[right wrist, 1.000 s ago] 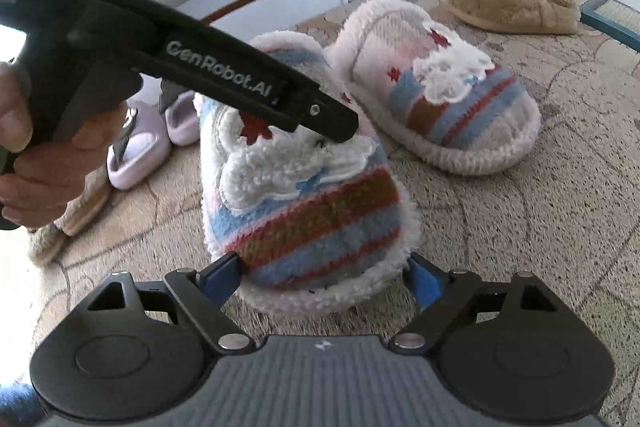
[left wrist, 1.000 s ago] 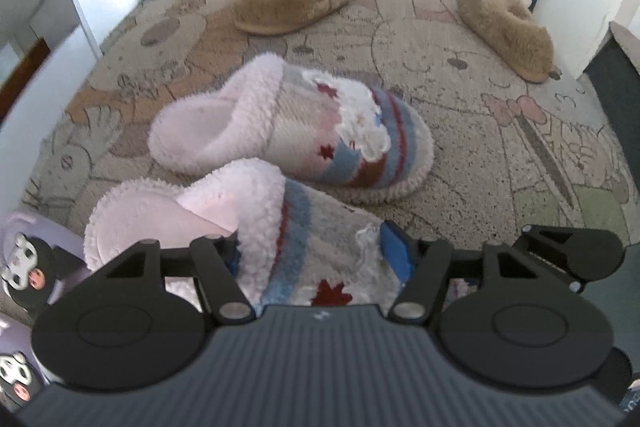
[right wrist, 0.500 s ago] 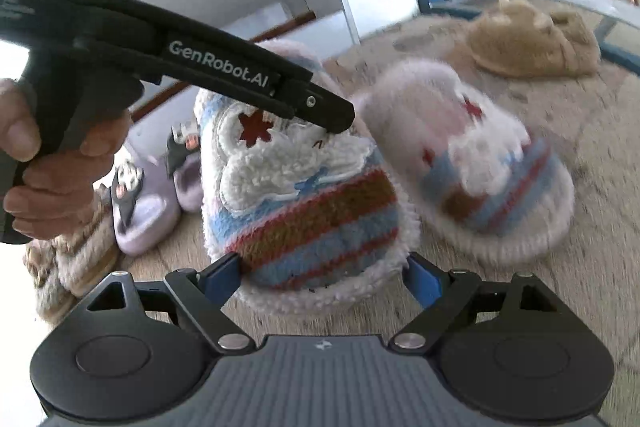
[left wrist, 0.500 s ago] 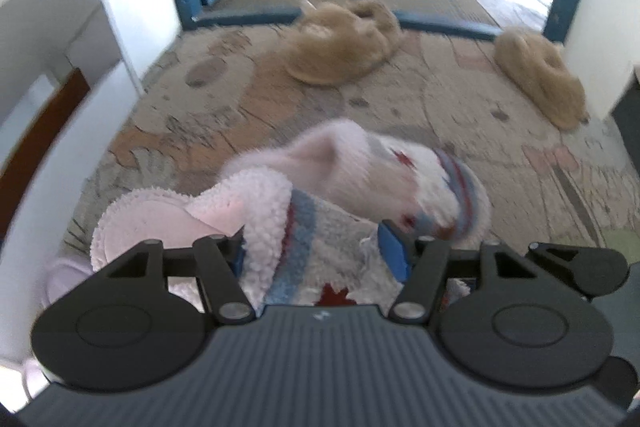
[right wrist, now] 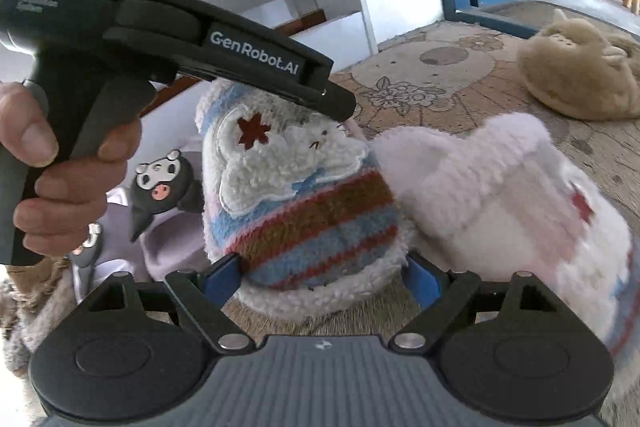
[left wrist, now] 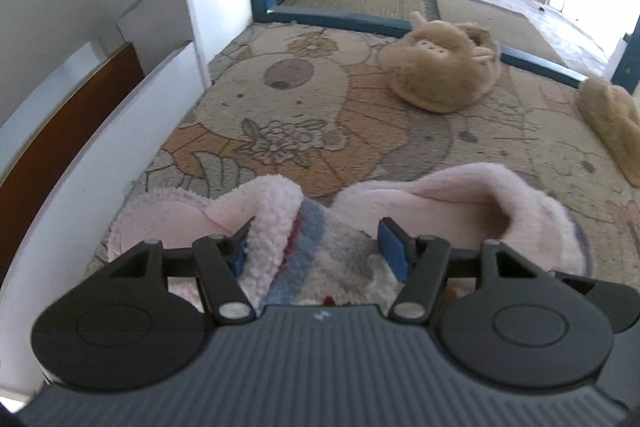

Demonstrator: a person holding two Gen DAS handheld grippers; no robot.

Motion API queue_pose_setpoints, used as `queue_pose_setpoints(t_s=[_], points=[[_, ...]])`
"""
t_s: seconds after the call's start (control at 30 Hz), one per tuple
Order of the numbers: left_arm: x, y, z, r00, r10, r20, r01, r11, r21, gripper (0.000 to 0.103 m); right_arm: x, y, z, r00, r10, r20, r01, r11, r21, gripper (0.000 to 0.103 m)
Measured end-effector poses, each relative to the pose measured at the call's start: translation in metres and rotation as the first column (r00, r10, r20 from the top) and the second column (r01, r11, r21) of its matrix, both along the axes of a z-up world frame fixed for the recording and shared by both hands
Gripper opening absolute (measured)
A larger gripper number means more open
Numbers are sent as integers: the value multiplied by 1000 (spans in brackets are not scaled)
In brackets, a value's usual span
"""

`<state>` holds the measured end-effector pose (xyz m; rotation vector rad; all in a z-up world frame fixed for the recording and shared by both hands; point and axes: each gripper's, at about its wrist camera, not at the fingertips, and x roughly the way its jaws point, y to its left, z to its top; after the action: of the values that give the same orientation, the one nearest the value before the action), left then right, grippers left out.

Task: Organize scattered shoes
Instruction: 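Carry both striped slippers toward the white shelf with both tools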

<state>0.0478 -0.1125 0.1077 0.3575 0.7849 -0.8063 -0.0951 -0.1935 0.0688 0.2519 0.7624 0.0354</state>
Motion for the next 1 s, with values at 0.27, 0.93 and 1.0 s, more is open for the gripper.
queue_pose_setpoints(t_s=[0.27, 0.93, 1.0], points=[[21, 7, -5, 998, 67, 0, -67, 998, 10, 62, 36, 13, -10, 999, 36, -20, -38, 989, -140, 87], [20, 16, 0, 983, 161, 90, -173, 976, 134, 66, 82, 7, -12, 988, 126, -88, -131, 990, -51, 89], [22, 13, -2, 982, 165, 91, -177, 974, 143, 68, 84, 7, -14, 987, 125, -97, -130, 991, -43, 89]])
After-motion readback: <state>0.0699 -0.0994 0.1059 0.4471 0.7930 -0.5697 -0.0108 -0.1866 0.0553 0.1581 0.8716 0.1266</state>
